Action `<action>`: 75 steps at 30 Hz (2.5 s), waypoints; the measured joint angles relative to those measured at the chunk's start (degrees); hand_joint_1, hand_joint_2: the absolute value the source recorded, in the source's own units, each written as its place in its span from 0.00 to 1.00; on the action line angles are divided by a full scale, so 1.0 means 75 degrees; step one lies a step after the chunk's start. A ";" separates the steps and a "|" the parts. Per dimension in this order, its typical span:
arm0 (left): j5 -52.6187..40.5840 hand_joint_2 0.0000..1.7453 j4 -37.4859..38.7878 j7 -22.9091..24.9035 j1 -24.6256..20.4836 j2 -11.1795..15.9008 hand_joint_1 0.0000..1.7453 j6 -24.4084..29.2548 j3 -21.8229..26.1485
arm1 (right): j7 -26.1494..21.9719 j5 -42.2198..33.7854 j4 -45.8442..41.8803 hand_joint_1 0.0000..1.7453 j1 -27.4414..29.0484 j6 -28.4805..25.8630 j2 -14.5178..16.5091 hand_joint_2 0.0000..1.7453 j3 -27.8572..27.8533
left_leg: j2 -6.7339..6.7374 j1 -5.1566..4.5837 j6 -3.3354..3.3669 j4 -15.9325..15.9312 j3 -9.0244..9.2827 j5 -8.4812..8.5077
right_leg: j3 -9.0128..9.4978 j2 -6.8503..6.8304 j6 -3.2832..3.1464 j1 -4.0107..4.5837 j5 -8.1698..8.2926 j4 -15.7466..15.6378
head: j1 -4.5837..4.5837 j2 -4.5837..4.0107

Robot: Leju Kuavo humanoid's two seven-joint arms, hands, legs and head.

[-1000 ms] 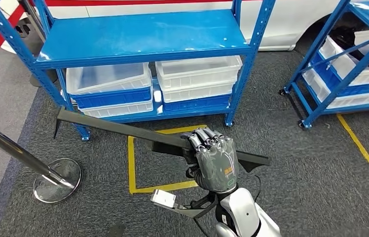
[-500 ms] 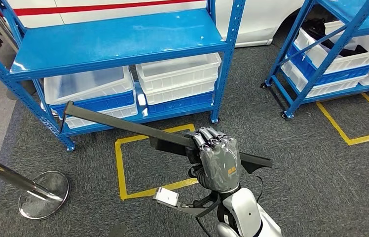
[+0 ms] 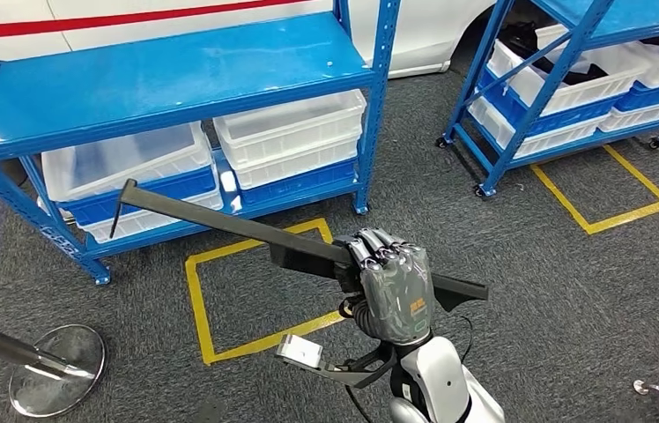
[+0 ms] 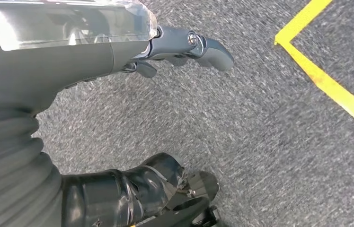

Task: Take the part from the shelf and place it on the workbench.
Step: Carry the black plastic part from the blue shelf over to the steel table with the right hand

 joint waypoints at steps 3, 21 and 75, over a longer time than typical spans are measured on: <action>-0.0001 1.00 0.0000 -0.0002 -0.0001 -0.0002 0.00 0.0001 0.0002 | -0.0008 -0.0010 -0.0002 1.00 0.0005 -0.0010 0.0004 1.00 -0.0016 | 0.0075 -0.0008 -0.0118 -0.0007 0.0024 -0.0051 | 0.0012 0.0168 -0.0100 -0.0026 0.0060 -0.0089 | -0.0004 0.0000; -0.0009 1.00 -0.0003 -0.0009 -0.0018 0.0000 0.00 -0.0029 0.0001 | -0.0087 -0.0122 -0.0003 1.00 0.0029 -0.0033 0.0022 1.00 -0.0042 | -0.0527 0.0076 0.0091 -0.0112 0.0058 0.0050 | -0.0489 0.0666 0.0121 -0.0099 -0.0323 0.0755 | 0.0027 0.0000; 0.0002 1.00 -0.0001 0.0007 0.0059 0.0058 0.00 0.0015 0.0012 | -0.0371 -0.0430 -0.0103 1.00 0.0347 -0.0190 0.0109 1.00 -0.0128 | -0.0853 0.0103 -0.0219 0.0492 -0.0173 -0.0211 | -0.0158 0.1104 -0.0166 -0.0100 0.0094 0.0049 | 0.0087 0.0000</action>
